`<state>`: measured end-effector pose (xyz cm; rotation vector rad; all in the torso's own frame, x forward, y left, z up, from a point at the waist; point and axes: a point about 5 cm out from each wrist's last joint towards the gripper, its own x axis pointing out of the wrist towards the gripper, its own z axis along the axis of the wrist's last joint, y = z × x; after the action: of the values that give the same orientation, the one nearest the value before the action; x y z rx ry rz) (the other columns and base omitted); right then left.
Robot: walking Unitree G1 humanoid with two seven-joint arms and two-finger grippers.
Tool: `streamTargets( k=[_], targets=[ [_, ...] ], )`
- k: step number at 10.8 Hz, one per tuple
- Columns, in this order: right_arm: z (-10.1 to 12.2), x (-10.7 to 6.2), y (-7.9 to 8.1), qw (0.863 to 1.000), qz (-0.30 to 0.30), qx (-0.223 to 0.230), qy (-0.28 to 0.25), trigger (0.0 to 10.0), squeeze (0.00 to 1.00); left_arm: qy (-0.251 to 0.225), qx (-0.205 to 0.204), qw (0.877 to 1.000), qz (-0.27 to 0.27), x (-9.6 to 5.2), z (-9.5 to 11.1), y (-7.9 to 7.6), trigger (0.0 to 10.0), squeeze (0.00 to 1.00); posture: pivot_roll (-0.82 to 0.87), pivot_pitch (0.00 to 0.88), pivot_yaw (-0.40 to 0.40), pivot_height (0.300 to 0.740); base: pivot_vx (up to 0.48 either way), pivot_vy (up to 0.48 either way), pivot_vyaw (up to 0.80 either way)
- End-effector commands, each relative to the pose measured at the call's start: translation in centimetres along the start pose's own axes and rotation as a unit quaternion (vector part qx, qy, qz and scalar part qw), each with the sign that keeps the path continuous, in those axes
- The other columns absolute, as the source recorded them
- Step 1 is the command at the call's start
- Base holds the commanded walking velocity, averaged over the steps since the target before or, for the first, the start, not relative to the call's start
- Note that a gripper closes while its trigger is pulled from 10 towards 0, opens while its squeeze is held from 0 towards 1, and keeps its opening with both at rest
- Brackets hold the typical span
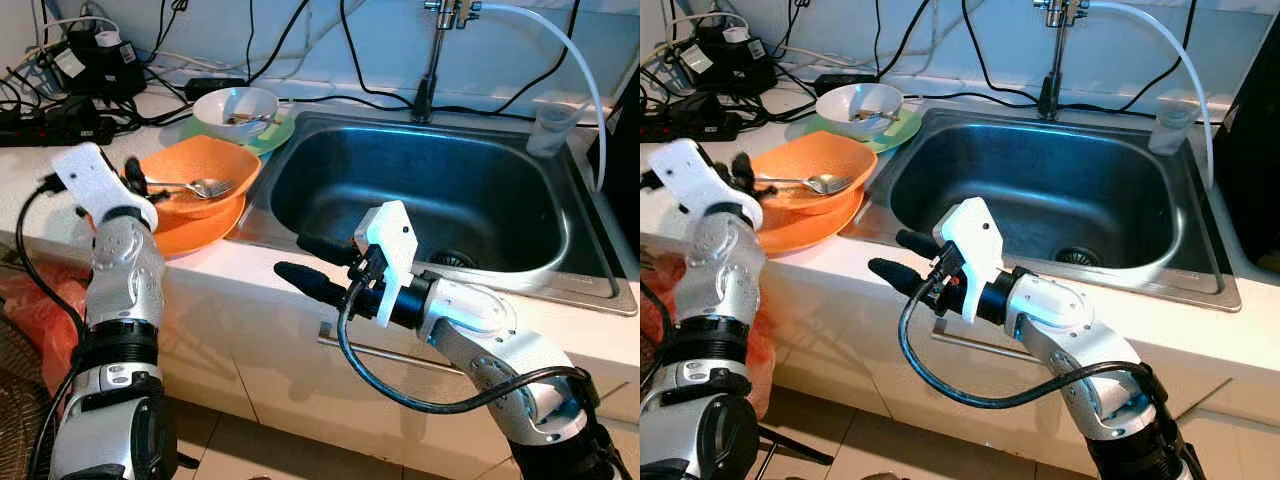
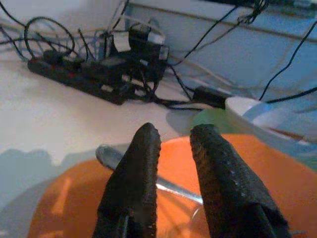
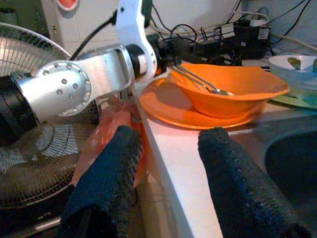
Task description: Kitchen organization
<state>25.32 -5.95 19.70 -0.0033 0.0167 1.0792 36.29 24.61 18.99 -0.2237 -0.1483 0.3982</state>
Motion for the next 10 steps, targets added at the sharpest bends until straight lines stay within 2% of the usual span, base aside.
streamTargets(
  k=[1, 6, 8, 10],
  targets=[
    [0.2, 0.1, -0.1, 1.000, -0.003, -0.009, -0.003, 10.0, 0.00, -0.026, 0.007, 1.000, -0.003, 0.1, 1.2, -0.6, 0.0, 0.00, -0.01, 0.000, 0.065, 0.740, 0.000, 0.000, 0.00],
    [0.2, 0.1, -0.2, 1.000, -0.006, -0.011, -0.004, 10.0, 0.00, -0.021, -0.001, 1.000, -0.004, 0.1, 1.1, -0.7, 0.0, 0.00, -0.02, 0.000, 0.066, 0.740, 0.000, 0.000, 0.00],
    [0.2, 0.1, -0.2, 1.000, -0.008, -0.013, -0.004, 10.0, 0.00, -0.049, 0.015, 0.998, -0.025, 0.2, 2.0, -1.6, 0.0, 0.00, -0.02, 0.000, 0.068, 0.740, 0.000, 0.000, 0.00],
    [0.2, 0.1, -0.3, 1.000, -0.011, -0.015, -0.006, 10.0, 0.00, -0.084, 0.039, 0.994, -0.066, -0.1, 2.7, -3.2, 0.0, 0.00, -0.02, 0.000, 0.069, 0.740, 0.000, 0.000, 0.00]
  ],
)
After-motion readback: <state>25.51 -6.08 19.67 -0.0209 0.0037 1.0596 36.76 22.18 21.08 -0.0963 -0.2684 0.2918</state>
